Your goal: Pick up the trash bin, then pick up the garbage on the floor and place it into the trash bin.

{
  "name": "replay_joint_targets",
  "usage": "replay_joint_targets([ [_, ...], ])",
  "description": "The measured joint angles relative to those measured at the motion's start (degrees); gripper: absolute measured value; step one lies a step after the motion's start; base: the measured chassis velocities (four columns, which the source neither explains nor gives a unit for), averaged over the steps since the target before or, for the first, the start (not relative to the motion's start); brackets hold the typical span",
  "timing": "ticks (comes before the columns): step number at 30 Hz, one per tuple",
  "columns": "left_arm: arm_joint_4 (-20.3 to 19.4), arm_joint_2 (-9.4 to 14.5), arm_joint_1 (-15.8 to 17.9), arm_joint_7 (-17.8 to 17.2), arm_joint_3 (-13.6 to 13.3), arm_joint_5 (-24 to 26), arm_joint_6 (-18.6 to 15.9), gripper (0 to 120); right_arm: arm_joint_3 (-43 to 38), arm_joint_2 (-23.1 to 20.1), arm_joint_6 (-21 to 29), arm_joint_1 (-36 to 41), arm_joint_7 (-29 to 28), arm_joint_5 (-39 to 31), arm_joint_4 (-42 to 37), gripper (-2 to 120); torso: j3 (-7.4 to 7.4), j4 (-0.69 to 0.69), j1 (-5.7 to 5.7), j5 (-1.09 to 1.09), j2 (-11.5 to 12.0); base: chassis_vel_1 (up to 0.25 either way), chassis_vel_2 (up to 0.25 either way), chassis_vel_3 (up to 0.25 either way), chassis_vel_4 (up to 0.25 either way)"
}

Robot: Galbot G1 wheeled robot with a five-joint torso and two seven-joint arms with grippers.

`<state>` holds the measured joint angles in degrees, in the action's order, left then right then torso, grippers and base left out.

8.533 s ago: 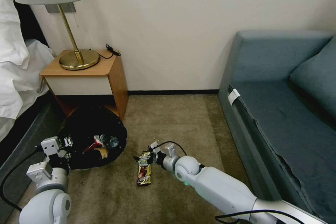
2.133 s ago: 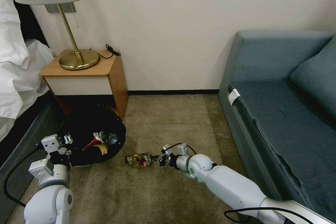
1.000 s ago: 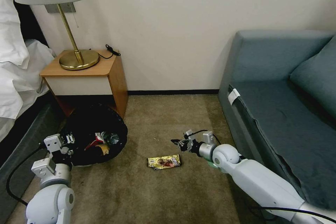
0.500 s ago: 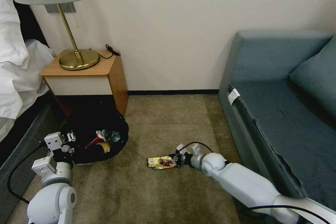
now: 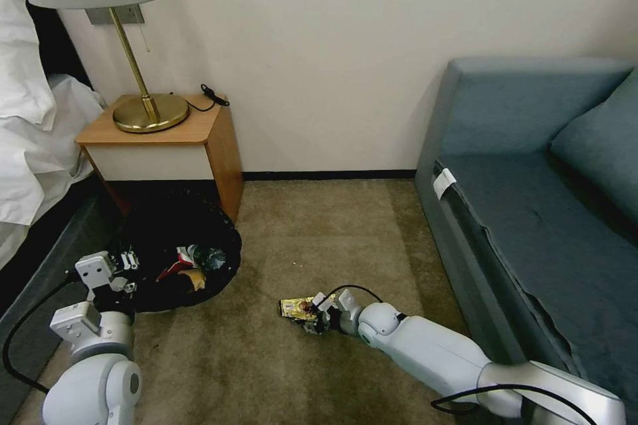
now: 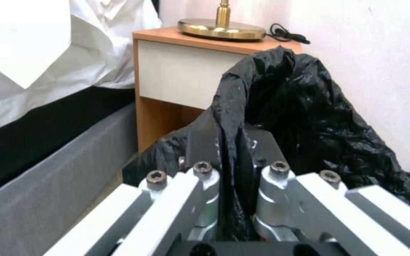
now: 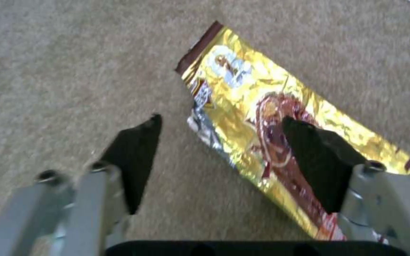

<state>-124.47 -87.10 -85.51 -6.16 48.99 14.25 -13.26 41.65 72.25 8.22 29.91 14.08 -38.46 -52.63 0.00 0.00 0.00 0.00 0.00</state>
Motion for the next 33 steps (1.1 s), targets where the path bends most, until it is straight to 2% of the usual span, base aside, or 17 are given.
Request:
replay_joint_targets([
  [2,-0.3,-0.3,-0.4,0.0,0.0,-0.3,0.2,5,0.0,0.9,-0.7,-0.2,-0.3,1.2,1.5,82,0.0,0.0,0.0,0.0,0.0,0.0,0.0,0.0,0.0],
  [4,-0.4,-0.4,-0.6,0.0,0.0,-0.4,0.2,5,0.0,1.2,-0.9,-0.2,-0.3,1.6,2.0,85,0.0,0.0,0.0,0.0,0.0,0.0,0.0,0.0,0.0],
  [5,-0.8,-0.6,-0.9,0.0,0.0,-0.5,0.3,5,0.0,1.7,-1.3,-0.3,-0.3,2.3,3.0,93,0.0,0.0,0.0,0.0,0.0,0.0,0.0,0.0,0.0],
  [8,-1.0,-0.7,-1.2,0.0,0.1,-0.5,0.4,5,0.0,2.4,-1.8,-0.4,-0.3,3.4,4.4,99,0.0,0.0,0.0,0.0,0.0,0.0,0.0,0.0,0.0],
  [33,-0.8,-0.5,-1.3,0.0,0.1,-0.4,0.6,5,-1.4,6.6,-5.2,-1.1,1.0,7.5,13.6,100,0.0,0.0,0.0,0.0,0.0,0.0,0.0,0.0,0.0],
])
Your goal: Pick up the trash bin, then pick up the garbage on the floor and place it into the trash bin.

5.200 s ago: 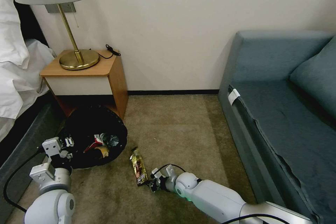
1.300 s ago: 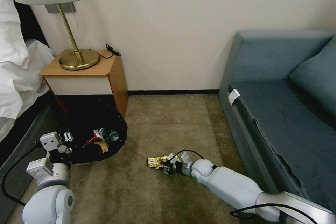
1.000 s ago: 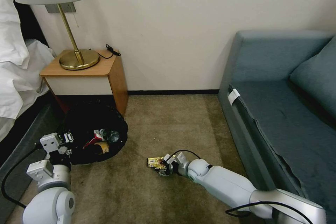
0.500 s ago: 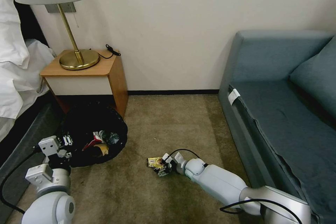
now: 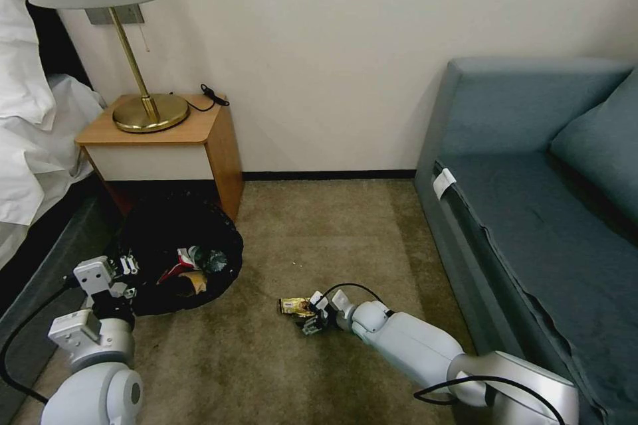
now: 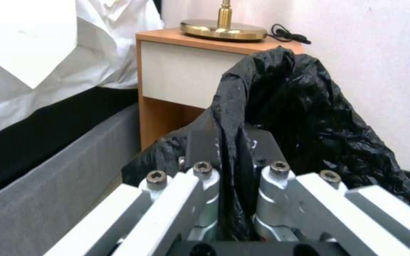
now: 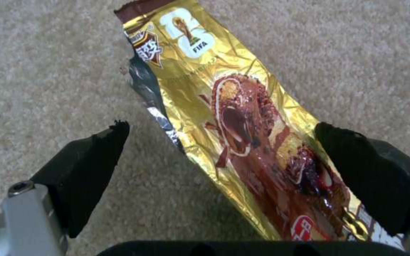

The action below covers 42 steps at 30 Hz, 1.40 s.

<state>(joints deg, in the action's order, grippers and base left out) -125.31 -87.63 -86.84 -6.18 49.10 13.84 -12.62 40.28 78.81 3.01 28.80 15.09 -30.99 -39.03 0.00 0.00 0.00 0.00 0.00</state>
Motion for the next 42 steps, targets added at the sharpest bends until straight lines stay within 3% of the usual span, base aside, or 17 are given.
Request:
replay_joint_targets([
  [5,0.1,0.2,0.1,0.0,0.1,0.3,0.0,5,-0.1,0.1,0.0,0.0,0.2,0.1,0.3,93,0.0,0.0,0.0,0.0,0.0,0.0,0.0,0.0,0.0],
  [10,0.4,0.3,0.2,0.0,0.2,0.4,0.0,5,-0.5,0.0,0.0,0.0,0.4,0.1,0.6,71,0.0,0.0,0.0,0.0,0.0,0.0,0.0,0.0,0.0],
  [14,0.5,0.3,0.2,0.0,0.2,0.4,0.0,5,-0.6,-0.1,0.0,0.0,0.5,0.1,0.6,64,0.0,0.0,0.0,0.0,0.0,0.0,0.0,0.0,0.0],
  [15,0.5,0.3,0.3,0.0,0.2,0.4,0.0,5,-0.7,-0.1,0.0,0.0,0.6,0.0,0.5,54,0.0,0.0,0.0,0.0,0.0,0.0,0.0,0.0,0.0],
  [17,0.5,0.3,0.3,0.0,0.2,0.4,0.0,5,-0.7,-0.2,0.0,0.1,0.6,0.0,0.5,51,0.0,0.0,0.0,0.0,0.0,0.0,0.0,0.0,0.0],
  [22,0.5,0.3,0.2,0.0,0.2,0.4,0.0,5,-0.8,-0.5,0.0,0.1,0.8,0.0,0.1,28,0.0,0.0,0.0,0.0,0.0,0.0,0.0,0.0,0.0],
  [25,0.4,0.2,0.2,0.0,0.3,0.4,0.0,5,-0.9,-0.5,0.0,0.1,0.8,0.0,0.0,22,0.0,0.0,0.0,0.0,0.0,0.0,0.0,0.0,0.0],
  [27,0.4,0.2,0.1,0.0,0.3,0.4,0.0,5,-1.0,-0.6,0.0,0.1,0.9,-0.1,-0.3,7,0.0,0.0,0.0,0.0,0.0,0.0,0.0,0.0,0.0],
  [30,0.4,0.2,0.1,0.0,0.3,0.4,0.0,5,-1.5,-0.7,0.1,0.2,1.0,-0.1,-0.7,0,0.0,0.0,0.0,0.0,0.0,0.0,0.0,0.0,0.0],
  [42,0.8,0.4,0.3,0.0,0.4,0.5,-0.1,5,-4.1,-3.1,1.1,0.2,0.7,-0.6,-6.4,0,0.0,0.0,0.0,0.0,0.0,0.0,0.0,0.0,0.0],
])
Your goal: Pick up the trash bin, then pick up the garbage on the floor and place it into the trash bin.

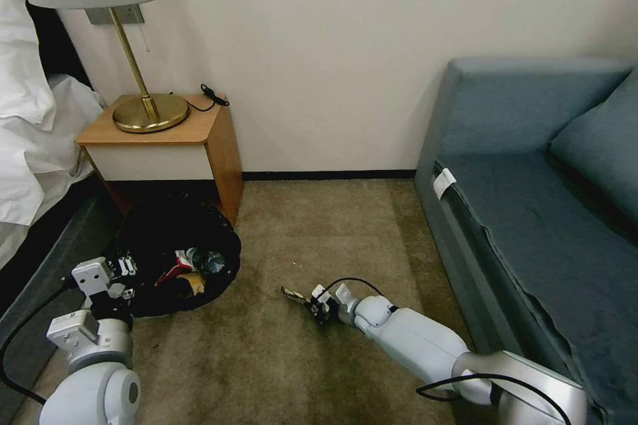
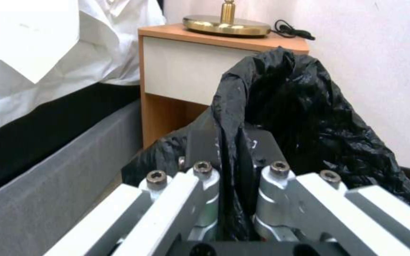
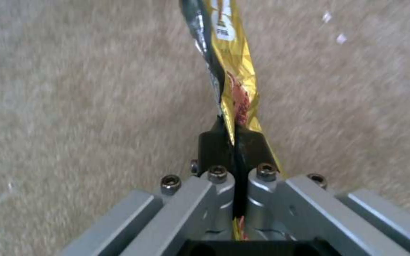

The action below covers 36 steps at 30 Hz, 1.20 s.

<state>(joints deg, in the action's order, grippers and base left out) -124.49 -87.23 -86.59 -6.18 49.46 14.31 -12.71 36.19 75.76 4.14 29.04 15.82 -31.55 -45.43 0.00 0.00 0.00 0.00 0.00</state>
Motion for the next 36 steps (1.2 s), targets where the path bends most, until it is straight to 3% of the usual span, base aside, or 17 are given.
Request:
replay_joint_targets([
  [12,-0.1,1.1,0.3,0.0,0.0,0.8,-0.3,5,-11.8,-3.5,2.9,-1.2,-1.9,-2.2,-11.1,0,0.0,0.0,0.0,0.0,0.0,0.0,0.0,0.0,0.0],
  [24,0.6,2.0,0.2,0.0,0.0,1.4,-0.4,5,-16.8,-4.8,5.5,-2.5,-3.8,-5.1,-22.5,0,0.0,0.0,0.0,0.0,0.0,0.0,0.0,0.0,0.0],
  [26,0.6,2.1,0.2,0.0,0.0,1.5,-0.4,5,-16.8,-4.2,6.7,-3.4,-4.9,-8.1,-27.5,0,0.0,0.0,0.0,0.0,0.0,0.0,0.0,0.0,0.0],
  [30,0.6,2.1,0.2,0.0,-0.1,1.5,-0.4,5,-16.4,-3.9,7.2,-4.1,-5.3,-9.9,-29.6,0,0.0,0.0,0.0,-0.01,0.0,0.0,0.0,0.0,0.0],
  [36,0.4,1.8,-0.2,0.0,-0.3,1.1,-0.4,5,-11.7,-2.0,8.9,-8.1,-6.8,-22.1,-36.0,0,0.0,0.0,0.0,-0.01,0.0,0.0,0.0,0.0,0.0],
])
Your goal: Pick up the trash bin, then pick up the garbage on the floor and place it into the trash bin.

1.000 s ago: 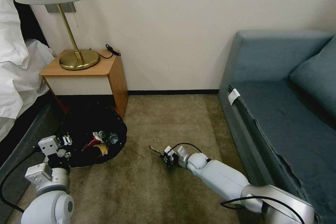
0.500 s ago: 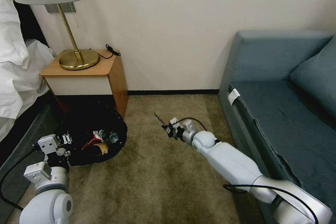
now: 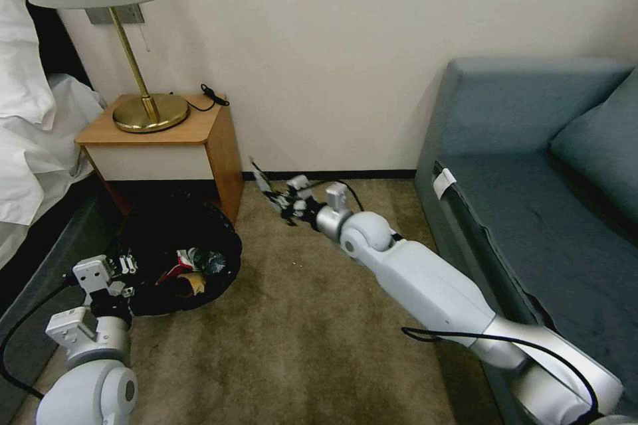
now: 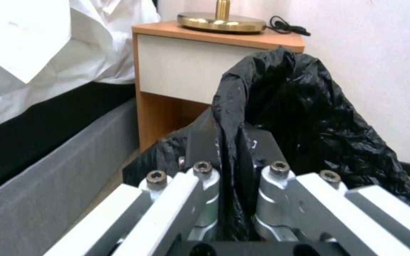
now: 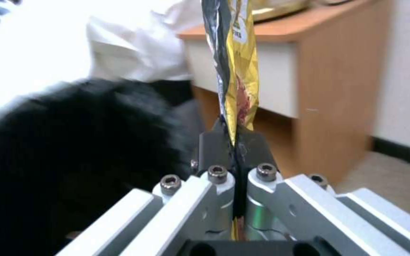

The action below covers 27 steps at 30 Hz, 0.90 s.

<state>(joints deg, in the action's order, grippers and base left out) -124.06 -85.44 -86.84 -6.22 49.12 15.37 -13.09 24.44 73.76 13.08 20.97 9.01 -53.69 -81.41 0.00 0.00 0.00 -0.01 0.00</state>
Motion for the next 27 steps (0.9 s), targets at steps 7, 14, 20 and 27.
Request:
replay_joint_targets([
  [7,-0.1,-0.6,-0.2,0.0,-0.3,-0.2,0.1,5,4.2,3.1,0.4,-1.5,-0.6,-5.3,-0.2,0,0.0,-0.01,0.0,0.0,0.0,0.0,0.0,0.0,0.0],
  [14,0.0,-1.0,-0.3,0.0,-0.5,-0.8,0.4,5,7.7,5.8,-1.5,0.2,-1.2,-5.3,1.2,0,0.0,0.0,0.0,0.0,0.0,0.0,0.0,0.0,0.0],
  [20,0.0,-1.5,-0.3,0.0,-0.6,-1.3,0.5,5,9.5,7.1,-2.5,1.4,-1.2,-5.1,1.7,0,0.0,0.0,0.0,0.01,0.0,0.0,0.0,0.0,0.0],
  [27,0.0,-2.3,-0.3,0.1,-1.2,-1.9,0.6,5,10.3,6.7,-2.6,2.4,-1.6,-3.8,2.5,21,0.0,0.0,0.0,0.01,0.0,0.0,0.0,0.0,0.0],
])
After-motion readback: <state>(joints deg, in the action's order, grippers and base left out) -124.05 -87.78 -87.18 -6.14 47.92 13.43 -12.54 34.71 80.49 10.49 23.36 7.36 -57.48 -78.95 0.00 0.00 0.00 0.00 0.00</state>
